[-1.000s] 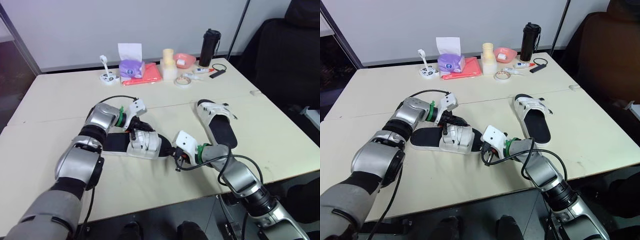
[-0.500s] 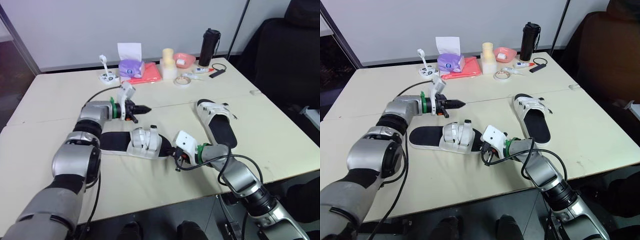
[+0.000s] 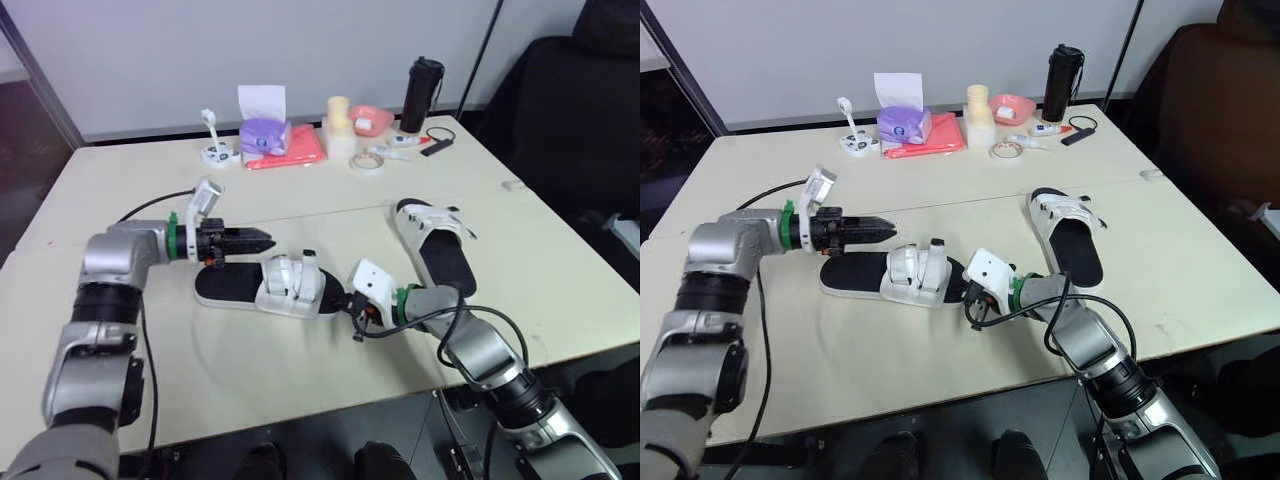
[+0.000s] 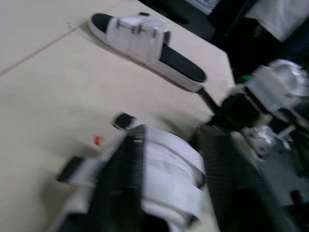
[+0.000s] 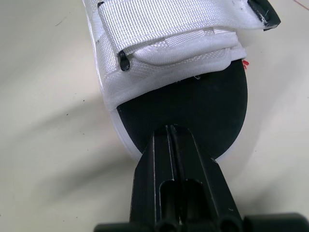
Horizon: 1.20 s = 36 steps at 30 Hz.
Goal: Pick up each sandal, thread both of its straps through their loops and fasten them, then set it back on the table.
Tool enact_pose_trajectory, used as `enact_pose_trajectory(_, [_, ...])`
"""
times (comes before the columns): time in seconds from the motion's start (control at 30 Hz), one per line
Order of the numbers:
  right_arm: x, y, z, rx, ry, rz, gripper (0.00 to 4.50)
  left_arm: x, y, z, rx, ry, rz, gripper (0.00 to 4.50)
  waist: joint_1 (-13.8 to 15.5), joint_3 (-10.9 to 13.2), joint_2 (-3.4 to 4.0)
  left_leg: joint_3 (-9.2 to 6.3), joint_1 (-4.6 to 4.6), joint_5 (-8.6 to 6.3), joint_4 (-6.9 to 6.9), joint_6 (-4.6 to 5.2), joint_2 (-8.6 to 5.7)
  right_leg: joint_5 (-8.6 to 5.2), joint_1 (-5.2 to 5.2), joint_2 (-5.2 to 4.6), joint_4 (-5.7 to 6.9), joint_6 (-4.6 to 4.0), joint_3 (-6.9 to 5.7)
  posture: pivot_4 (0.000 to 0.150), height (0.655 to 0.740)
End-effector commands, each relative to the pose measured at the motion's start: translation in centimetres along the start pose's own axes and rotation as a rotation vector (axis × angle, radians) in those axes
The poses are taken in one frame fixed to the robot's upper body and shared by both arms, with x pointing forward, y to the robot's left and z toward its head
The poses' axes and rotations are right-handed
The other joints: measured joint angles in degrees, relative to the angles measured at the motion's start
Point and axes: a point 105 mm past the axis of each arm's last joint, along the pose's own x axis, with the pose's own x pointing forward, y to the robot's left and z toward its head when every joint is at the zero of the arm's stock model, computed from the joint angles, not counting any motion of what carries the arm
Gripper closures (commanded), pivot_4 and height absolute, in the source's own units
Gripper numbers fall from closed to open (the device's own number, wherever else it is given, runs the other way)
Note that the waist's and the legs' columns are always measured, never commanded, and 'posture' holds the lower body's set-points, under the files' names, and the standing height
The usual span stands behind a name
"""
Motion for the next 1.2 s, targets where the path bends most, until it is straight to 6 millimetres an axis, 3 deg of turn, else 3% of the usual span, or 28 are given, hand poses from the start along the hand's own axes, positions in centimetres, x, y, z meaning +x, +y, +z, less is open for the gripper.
enact_pose_trajectory(0.03, [-0.6, 0.1, -0.6, 0.017, 0.029, 0.023, 4.50, -0.9, -0.9, 0.3, 0.016, 0.003, -0.004, 0.63, 0.1, 0.0, 0.00, 0.00, 0.00, 0.00, 0.01, 0.00, -0.01, 0.00, 0.01, -0.01, 0.00, 0.00, 0.00, 0.150, 0.7400])
enact_pose_trajectory(0.07, [-0.9, 0.0, -0.3, 0.008, 0.024, 0.019, 4.50, -1.2, -0.8, 0.1, 0.010, 0.011, 0.006, 0.21, 0.1, 0.0, 0.01, 0.00, 0.00, 0.00, 0.01, 0.00, -0.01, 0.00, 0.01, -0.01, -0.01, 0.00, 0.00, 0.150, 0.7400])
enact_pose_trajectory(0.1, [-1.2, 0.0, -0.1, 0.002, 0.020, 0.017, 4.50, -1.4, -0.7, -0.2, 0.001, 0.016, 0.017, 0.09, 0.1, 0.0, 0.01, 0.00, 0.00, 0.00, 0.01, 0.00, -0.01, 0.00, 0.00, -0.01, -0.01, 0.00, 0.00, 0.150, 0.7400])
enact_pose_trajectory(0.43, [-5.2, -0.4, 3.7, -0.028, -0.063, -0.019, 4.50, -1.8, 1.0, -4.7, -0.171, 0.063, 0.116, 0.09, 0.1, 0.1, 0.04, 0.00, -0.11, 0.00, 0.01, 0.00, -0.01, 0.00, -0.13, -0.01, 0.00, -0.01, 0.00, 0.150, 0.7400])
enact_pose_trajectory(0.53, [-6.3, -0.4, 4.3, -0.042, -0.066, -0.030, 4.50, -1.4, 1.6, -5.1, -0.278, 0.019, 0.142, 0.09, 0.2, 0.1, 0.03, 0.00, -0.12, 0.00, 0.00, 0.01, -0.01, 0.00, -0.14, -0.01, 0.00, 0.00, 0.00, 0.150, 0.7400])
enact_pose_trajectory(0.77, [-7.5, -0.2, 4.3, -0.049, -0.049, -0.059, 4.50, 1.0, 2.4, -5.8, -0.493, -0.049, 0.151, 0.09, 0.9, 0.1, 0.02, 0.01, -0.12, -0.01, 0.09, 0.01, -0.02, 0.00, -0.10, -0.02, 0.00, 0.00, 0.00, 0.150, 0.7400])
enact_pose_trajectory(0.9, [-7.8, -0.3, 4.0, -0.044, -0.036, -0.085, 4.50, 3.1, 1.9, -5.8, -0.581, -0.075, 0.103, 0.09, 1.5, 0.1, 0.02, 0.01, -0.12, -0.01, 0.16, 0.01, -0.02, 0.00, -0.08, -0.02, 0.01, -0.01, 0.00, 0.150, 0.7400])
enact_pose_trajectory(1.07, [-7.9, -0.4, 3.5, -0.033, -0.021, -0.094, 4.50, 5.2, 0.8, -4.4, -0.645, -0.126, 0.011, 0.09, 1.5, 0.1, 0.01, 0.01, -0.15, -0.01, 0.29, 0.01, -0.05, 0.01, -0.02, -0.04, 0.01, -0.01, 0.00, 0.150, 0.7400])
enact_pose_trajectory(1.2, [-7.7, -0.3, 3.3, -0.025, -0.016, -0.097, 4.50, 6.8, 0.4, -5.0, -0.668, -0.100, -0.005, 0.09, 1.4, 0.1, 0.00, 0.01, -0.15, -0.01, 0.27, 0.02, -0.05, 0.01, -0.06, -0.04, 0.02, -0.01, 0.00, 0.150, 0.7400])
